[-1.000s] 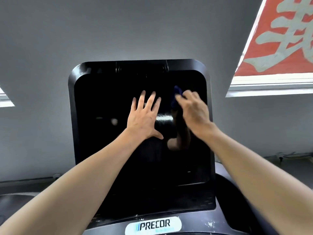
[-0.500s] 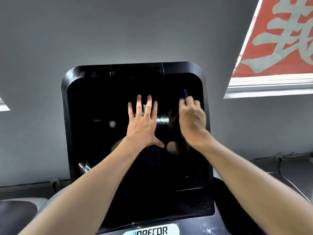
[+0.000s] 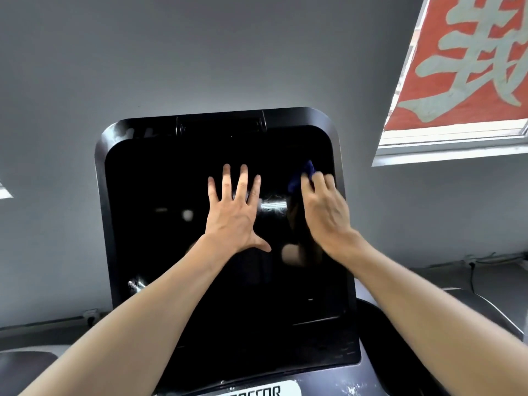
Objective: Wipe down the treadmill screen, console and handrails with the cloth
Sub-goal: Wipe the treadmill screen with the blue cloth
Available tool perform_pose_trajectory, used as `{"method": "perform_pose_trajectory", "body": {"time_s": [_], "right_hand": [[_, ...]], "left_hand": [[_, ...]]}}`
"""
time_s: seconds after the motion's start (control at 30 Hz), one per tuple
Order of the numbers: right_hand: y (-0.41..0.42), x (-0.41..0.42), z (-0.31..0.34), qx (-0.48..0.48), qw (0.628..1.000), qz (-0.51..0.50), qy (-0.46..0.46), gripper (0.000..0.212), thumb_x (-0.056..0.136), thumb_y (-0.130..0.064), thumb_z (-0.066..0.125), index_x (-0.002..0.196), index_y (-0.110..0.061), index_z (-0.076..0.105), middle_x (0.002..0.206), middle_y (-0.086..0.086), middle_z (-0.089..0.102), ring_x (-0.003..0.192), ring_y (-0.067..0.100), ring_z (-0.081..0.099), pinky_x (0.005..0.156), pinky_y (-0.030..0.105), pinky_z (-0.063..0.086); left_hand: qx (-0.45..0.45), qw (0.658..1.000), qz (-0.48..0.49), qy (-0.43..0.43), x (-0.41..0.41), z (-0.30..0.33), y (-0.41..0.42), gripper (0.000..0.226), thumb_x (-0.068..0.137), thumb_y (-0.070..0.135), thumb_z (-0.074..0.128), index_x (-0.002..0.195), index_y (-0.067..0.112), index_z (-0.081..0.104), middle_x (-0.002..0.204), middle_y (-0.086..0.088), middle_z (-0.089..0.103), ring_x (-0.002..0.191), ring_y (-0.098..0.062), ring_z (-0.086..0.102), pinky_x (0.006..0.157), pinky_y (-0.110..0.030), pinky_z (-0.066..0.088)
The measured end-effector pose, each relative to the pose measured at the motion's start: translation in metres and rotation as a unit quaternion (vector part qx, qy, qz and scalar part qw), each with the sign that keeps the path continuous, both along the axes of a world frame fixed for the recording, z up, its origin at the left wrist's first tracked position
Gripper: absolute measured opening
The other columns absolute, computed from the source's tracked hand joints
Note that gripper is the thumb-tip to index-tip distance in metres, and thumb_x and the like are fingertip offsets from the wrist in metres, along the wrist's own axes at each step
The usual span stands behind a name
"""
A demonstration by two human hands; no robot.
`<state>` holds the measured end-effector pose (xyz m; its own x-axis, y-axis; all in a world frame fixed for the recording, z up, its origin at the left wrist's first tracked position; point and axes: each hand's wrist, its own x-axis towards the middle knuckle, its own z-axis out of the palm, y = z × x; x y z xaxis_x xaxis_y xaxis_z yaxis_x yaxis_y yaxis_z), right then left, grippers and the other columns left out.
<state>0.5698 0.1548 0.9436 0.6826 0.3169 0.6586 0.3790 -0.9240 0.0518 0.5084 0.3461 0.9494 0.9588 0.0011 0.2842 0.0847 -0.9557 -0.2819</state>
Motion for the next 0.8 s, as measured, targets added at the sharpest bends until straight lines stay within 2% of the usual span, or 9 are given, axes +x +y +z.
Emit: {"method": "perform_pose_trajectory", "body": {"time_s": [0.13, 0.2, 0.27, 0.33, 0.43, 0.5, 0.6, 0.7, 0.8], "right_hand": [[0.018, 0.017, 0.033, 0.084, 0.993, -0.050, 0.058, 0.049, 0.081, 0.012, 0.057, 0.129, 0.007, 0.050, 0.117, 0.022, 0.052, 0.106, 0.036, 0.049, 0.093, 0.038, 0.049], [0.042, 0.010, 0.034, 0.041, 0.999, -0.004, 0.035, 0.037, 0.083, 0.007, 0.060, 0.120, 0.005, 0.058, 0.107, 0.020, 0.057, 0.096, 0.034, 0.054, 0.085, 0.037, 0.050], [0.054, 0.014, 0.036, -0.025, 0.995, 0.090, -0.027, 0.038, 0.088, 0.001, 0.054, 0.126, 0.002, 0.057, 0.108, 0.017, 0.058, 0.094, 0.032, 0.055, 0.083, 0.038, 0.052], [0.047, 0.024, 0.045, -0.061, 0.990, 0.116, -0.049, 0.043, 0.090, -0.002, 0.051, 0.134, -0.002, 0.053, 0.113, 0.016, 0.057, 0.099, 0.032, 0.055, 0.085, 0.040, 0.051], [0.022, 0.031, 0.038, 0.022, 1.000, 0.006, -0.017, 0.050, 0.084, 0.005, 0.060, 0.132, -0.001, 0.052, 0.113, 0.018, 0.057, 0.101, 0.034, 0.054, 0.087, 0.040, 0.051], [0.019, 0.021, 0.021, 0.083, 0.995, -0.059, 0.020, 0.051, 0.082, 0.010, 0.050, 0.133, 0.006, 0.051, 0.114, 0.022, 0.057, 0.103, 0.038, 0.054, 0.091, 0.041, 0.050], [0.036, -0.001, 0.006, 0.008, 1.000, -0.012, 0.012, 0.048, 0.085, 0.002, 0.034, 0.127, 0.009, 0.057, 0.104, 0.020, 0.060, 0.092, 0.034, 0.057, 0.082, 0.037, 0.051], [0.027, 0.015, 0.033, -0.045, 0.998, 0.037, -0.014, 0.047, 0.091, 0.001, 0.038, 0.137, 0.005, 0.050, 0.113, 0.018, 0.057, 0.099, 0.033, 0.053, 0.086, 0.039, 0.049], [0.013, 0.026, 0.043, 0.004, 0.999, -0.034, 0.028, 0.057, 0.088, 0.007, 0.052, 0.143, 0.006, 0.039, 0.122, 0.020, 0.052, 0.108, 0.035, 0.049, 0.096, 0.038, 0.045]], "left_hand": [[-0.002, 1.000, 0.007, 0.005, 0.000, 0.001, 0.000, 0.159, 0.045, 0.101, 0.056, 0.160, 0.015, -0.014, 0.164, -0.019, -0.022, 0.149, -0.050, -0.021, 0.118, -0.071, 0.004], [-0.010, 1.000, 0.007, 0.005, 0.000, 0.001, 0.000, 0.160, 0.044, 0.100, 0.059, 0.160, 0.016, -0.012, 0.165, -0.017, -0.020, 0.149, -0.048, -0.021, 0.119, -0.070, 0.002], [-0.019, 1.000, 0.004, 0.003, -0.001, 0.002, 0.000, 0.159, 0.043, 0.098, 0.062, 0.160, 0.018, -0.009, 0.165, -0.016, -0.020, 0.150, -0.047, -0.021, 0.119, -0.069, 0.002], [-0.020, 1.000, 0.003, 0.004, -0.002, 0.002, 0.000, 0.159, 0.043, 0.098, 0.062, 0.160, 0.018, -0.010, 0.165, -0.016, -0.020, 0.150, -0.046, -0.021, 0.120, -0.068, 0.002], [-0.007, 1.000, 0.004, 0.000, -0.001, 0.002, 0.000, 0.159, 0.044, 0.099, 0.060, 0.160, 0.017, -0.012, 0.165, -0.017, -0.020, 0.150, -0.048, -0.019, 0.119, -0.069, 0.004], [0.001, 1.000, 0.004, 0.000, -0.001, 0.002, 0.000, 0.160, 0.044, 0.100, 0.058, 0.160, 0.015, -0.011, 0.165, -0.019, -0.018, 0.150, -0.049, -0.017, 0.119, -0.070, 0.005], [-0.004, 1.000, 0.007, 0.001, 0.001, 0.001, -0.001, 0.161, 0.043, 0.100, 0.060, 0.160, 0.015, -0.011, 0.166, -0.019, -0.017, 0.150, -0.050, -0.016, 0.118, -0.071, 0.005], [-0.004, 1.000, 0.011, 0.003, 0.001, 0.001, -0.002, 0.160, 0.044, 0.100, 0.059, 0.160, 0.016, -0.013, 0.165, -0.018, -0.020, 0.150, -0.049, -0.019, 0.119, -0.070, 0.002], [-0.004, 1.000, 0.008, 0.008, 0.000, 0.002, -0.001, 0.159, 0.046, 0.101, 0.057, 0.160, 0.016, -0.015, 0.164, -0.018, -0.022, 0.149, -0.049, -0.020, 0.119, -0.070, 0.003]]}}
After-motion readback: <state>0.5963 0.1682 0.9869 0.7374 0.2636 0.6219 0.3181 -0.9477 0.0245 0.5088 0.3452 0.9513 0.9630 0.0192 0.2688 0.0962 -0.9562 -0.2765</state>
